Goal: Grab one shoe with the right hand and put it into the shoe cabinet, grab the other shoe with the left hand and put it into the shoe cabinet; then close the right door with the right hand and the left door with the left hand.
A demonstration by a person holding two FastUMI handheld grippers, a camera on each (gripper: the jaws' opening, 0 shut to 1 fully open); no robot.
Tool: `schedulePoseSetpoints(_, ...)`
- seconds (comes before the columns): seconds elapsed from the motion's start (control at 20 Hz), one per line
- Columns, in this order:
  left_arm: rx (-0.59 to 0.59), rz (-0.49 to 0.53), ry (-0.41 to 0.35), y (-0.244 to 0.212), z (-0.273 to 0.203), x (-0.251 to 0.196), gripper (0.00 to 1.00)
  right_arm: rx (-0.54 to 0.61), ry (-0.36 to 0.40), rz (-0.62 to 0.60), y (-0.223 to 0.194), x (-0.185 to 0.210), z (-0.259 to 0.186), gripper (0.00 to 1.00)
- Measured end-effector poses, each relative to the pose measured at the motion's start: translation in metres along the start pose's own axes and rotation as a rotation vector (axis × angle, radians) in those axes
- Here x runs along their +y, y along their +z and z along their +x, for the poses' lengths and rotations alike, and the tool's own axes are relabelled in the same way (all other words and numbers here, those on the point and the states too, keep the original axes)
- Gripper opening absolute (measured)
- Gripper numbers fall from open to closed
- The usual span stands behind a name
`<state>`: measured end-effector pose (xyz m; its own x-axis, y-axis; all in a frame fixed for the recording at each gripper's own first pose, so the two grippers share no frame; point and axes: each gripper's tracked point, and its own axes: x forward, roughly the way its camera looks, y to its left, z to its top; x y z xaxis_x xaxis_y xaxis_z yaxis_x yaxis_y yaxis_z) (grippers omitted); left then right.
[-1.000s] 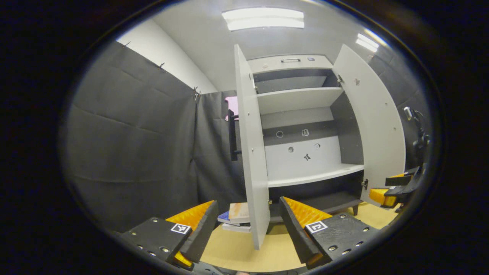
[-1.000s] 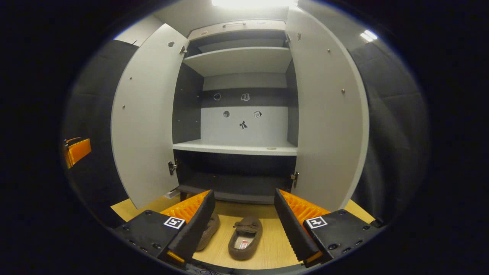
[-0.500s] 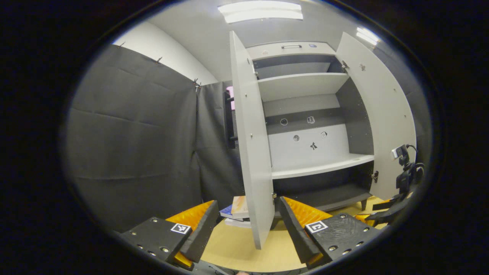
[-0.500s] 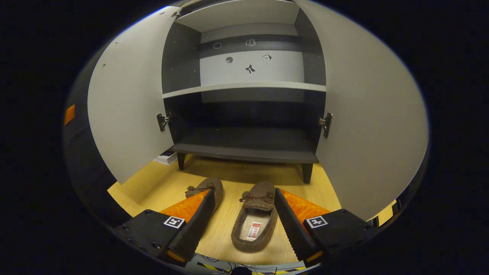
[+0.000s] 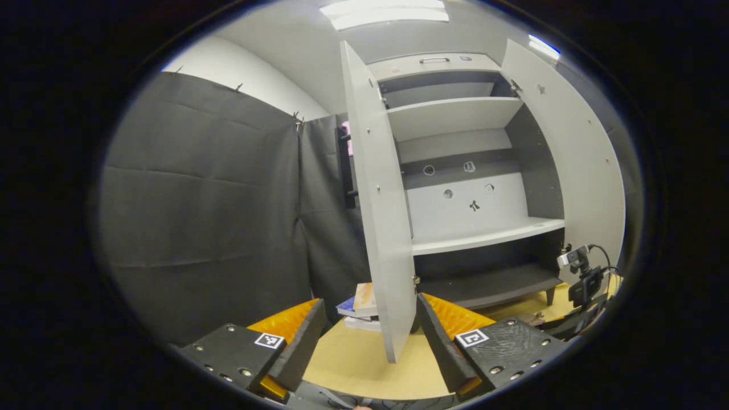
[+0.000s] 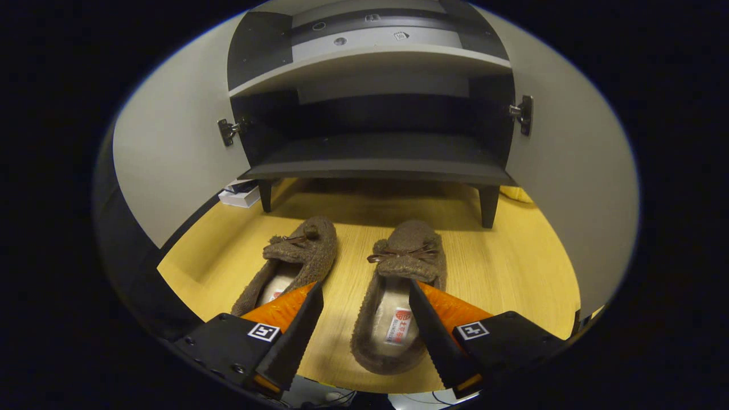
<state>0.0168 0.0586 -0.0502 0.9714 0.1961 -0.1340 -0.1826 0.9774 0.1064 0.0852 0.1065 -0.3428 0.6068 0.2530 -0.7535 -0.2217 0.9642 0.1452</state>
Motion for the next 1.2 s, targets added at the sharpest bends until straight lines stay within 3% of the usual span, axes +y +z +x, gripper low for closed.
schedulePoseSetpoints(0.1,0.01,0.005,0.008,-0.003,-0.003,0.004,1.0,0.025,-0.012,-0.003,-0.005,-0.001,0.013,0.93)
schedulePoseSetpoints(0.15,0.011,0.008,0.011,-0.002,-0.003,0.005,0.93,0.031,-0.015,-0.012,-0.006,0.001,0.018,0.82)
schedulePoseSetpoints(0.2,0.01,0.011,0.012,-0.002,-0.004,0.006,0.93,0.037,-0.019,-0.024,-0.005,0.002,0.023,0.89)
schedulePoseSetpoints(0.25,0.01,0.013,0.011,-0.003,-0.005,0.007,0.93,0.049,-0.025,-0.032,-0.005,0.003,0.028,0.88)
schedulePoseSetpoints(0.35,0.01,0.017,0.009,-0.002,-0.006,0.007,0.93,0.096,-0.043,-0.054,-0.016,0.004,0.038,0.77)
schedulePoseSetpoints(0.5,0.008,0.017,-0.005,-0.001,-0.004,0.006,0.93,0.1,-0.113,-0.121,-0.017,-0.007,0.044,0.7)
schedulePoseSetpoints(0.55,0.007,0.015,-0.009,-0.001,-0.005,0.006,0.93,0.108,-0.118,-0.14,-0.018,-0.006,0.041,0.54)
schedulePoseSetpoints(0.6,0.005,0.012,-0.013,-0.001,-0.005,0.006,0.93,0.102,-0.162,-0.169,-0.018,-0.017,0.04,0.48)
schedulePoseSetpoints(0.65,0.004,0.008,-0.017,0.0,-0.006,0.006,1.0,0.093,-0.174,-0.144,-0.014,-0.017,0.034,0.3)
schedulePoseSetpoints(0.7,0.004,0.004,-0.022,0.0,-0.007,0.005,1.0,0.112,-0.181,-0.118,-0.017,-0.02,0.036,0.12)
schedulePoseSetpoints(0.75,0.004,0.002,-0.026,-0.001,-0.006,0.004,1.0,0.115,-0.18,-0.087,-0.016,-0.021,0.033,0.03)
schedulePoseSetpoints(0.85,-0.001,-0.002,-0.04,0.001,-0.007,0.001,1.0,0.107,-0.146,-0.038,-0.01,-0.018,0.027,0.02)
schedulePoseSetpoints(0.95,-0.012,-0.005,-0.063,0.005,-0.008,-0.004,0.86,0.078,-0.128,-0.021,0.003,-0.022,0.014,0.0)
schedulePoseSetpoints(1.0,-0.017,-0.007,-0.074,0.006,-0.009,-0.008,1.0,0.062,-0.117,-0.012,0.011,-0.023,0.007,0.02)
schedulePoseSetpoints(1.2,-0.037,-0.021,-0.114,0.011,-0.012,-0.024,1.0,-0.014,-0.093,-0.002,0.035,-0.021,-0.02,0.02)
